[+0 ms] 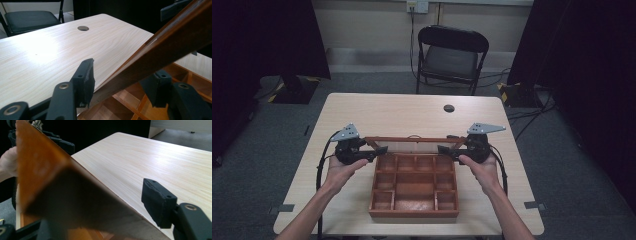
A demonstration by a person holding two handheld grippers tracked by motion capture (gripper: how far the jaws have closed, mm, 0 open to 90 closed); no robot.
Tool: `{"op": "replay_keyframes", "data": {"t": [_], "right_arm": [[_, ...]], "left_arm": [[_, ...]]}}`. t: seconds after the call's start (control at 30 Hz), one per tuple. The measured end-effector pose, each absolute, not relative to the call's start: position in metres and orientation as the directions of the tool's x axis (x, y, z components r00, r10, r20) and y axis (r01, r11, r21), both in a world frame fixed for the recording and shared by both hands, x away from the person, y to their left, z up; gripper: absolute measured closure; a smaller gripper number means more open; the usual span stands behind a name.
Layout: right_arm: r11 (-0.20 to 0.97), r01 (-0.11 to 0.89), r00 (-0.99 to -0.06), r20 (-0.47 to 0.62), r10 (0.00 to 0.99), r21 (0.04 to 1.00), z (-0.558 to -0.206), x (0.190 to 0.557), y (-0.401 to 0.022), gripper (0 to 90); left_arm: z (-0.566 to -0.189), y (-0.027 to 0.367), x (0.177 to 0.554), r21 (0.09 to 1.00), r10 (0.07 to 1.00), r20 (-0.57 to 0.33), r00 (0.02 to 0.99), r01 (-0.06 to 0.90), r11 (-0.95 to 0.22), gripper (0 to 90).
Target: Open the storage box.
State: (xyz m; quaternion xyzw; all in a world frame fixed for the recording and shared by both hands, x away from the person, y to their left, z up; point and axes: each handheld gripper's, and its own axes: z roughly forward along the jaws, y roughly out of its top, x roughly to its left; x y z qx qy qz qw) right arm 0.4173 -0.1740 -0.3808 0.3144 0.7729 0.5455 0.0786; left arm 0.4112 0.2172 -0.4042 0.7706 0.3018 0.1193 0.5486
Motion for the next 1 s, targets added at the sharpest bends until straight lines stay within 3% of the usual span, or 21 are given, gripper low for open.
{"op": "replay_keyframes", "data": {"t": [1.0], "right_arm": [[0.196,0.448,-0.753,0.249,0.609,0.873,-0.4,0.443,-0.176,40.8]], "left_arm": [[-0.409,0.214,0.43,0.918,0.62,-0.179,0.764,0.356,-0.174,48.7]]}}
